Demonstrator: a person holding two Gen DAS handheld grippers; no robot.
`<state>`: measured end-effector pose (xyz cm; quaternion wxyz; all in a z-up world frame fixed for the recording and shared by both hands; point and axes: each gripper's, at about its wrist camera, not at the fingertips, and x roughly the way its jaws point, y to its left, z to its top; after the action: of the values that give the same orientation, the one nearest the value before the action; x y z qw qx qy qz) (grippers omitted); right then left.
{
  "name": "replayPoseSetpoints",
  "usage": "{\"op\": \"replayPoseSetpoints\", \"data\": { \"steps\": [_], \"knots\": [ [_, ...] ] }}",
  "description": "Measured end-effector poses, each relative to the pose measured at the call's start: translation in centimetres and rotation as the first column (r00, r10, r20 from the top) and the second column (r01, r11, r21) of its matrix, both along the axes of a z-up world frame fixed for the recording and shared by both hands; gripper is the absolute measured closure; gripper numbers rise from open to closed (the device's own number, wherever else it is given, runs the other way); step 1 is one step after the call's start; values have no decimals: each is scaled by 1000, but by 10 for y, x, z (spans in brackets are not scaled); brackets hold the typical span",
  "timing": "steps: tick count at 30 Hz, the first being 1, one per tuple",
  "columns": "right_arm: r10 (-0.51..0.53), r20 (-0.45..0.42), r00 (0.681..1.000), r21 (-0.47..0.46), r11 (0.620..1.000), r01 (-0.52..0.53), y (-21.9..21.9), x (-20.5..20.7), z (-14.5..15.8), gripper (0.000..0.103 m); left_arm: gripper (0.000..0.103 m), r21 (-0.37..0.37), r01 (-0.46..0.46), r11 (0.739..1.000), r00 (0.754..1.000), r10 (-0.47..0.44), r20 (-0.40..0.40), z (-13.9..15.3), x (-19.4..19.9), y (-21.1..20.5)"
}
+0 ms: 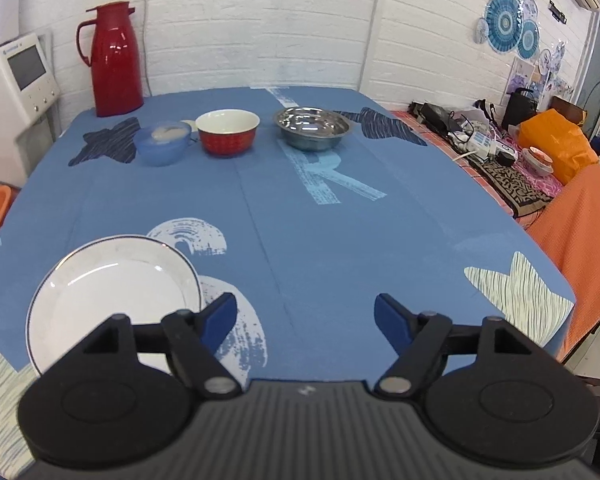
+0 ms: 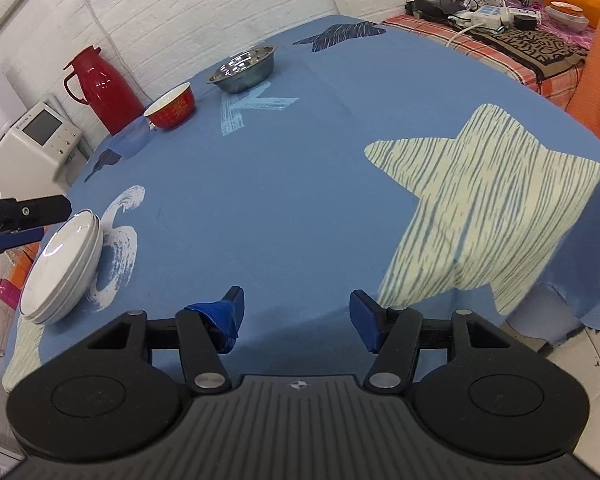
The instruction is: Organize plates and bowls
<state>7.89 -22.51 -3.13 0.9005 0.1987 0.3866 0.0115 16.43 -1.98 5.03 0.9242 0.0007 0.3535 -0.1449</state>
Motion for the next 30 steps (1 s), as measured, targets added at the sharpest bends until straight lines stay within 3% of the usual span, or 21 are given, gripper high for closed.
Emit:
{"op": "replayPoseSetpoints", "data": {
  "steps": [7, 13, 18, 20, 24, 26, 30],
  "knots": [
    [22, 53, 998, -12, 1000, -21, -9, 9, 13, 58, 19, 18, 57, 998, 998, -57, -3, 12, 13, -20],
    [76, 103, 992, -59, 996, -70, -16, 66, 34, 58, 19, -37, 54, 998, 996, -56, -63, 25, 78, -27],
    [106, 199, 974, -153, 985, -76, -24, 134, 60, 58, 19, -89, -42, 995, 991, 30, -130, 17, 160, -30],
    [152, 217, 964, -234, 967, -100, -25, 169, 67, 58, 19, -119, -105, 987, 981, 84, -174, 11, 196, -29],
    [174, 170, 970, -305, 945, -116, -31, 245, 72, 58, 19, -135, -215, 967, 957, 181, -225, -7, 255, -34],
    [173, 146, 974, -303, 945, -122, -34, 281, 72, 58, 19, -155, -265, 952, 940, 219, -262, -18, 278, -36],
    [192, 97, 976, -337, 929, -150, -29, 343, 66, 58, 19, -232, -378, 896, 897, 293, -332, -35, 315, -34]
  ]
}}
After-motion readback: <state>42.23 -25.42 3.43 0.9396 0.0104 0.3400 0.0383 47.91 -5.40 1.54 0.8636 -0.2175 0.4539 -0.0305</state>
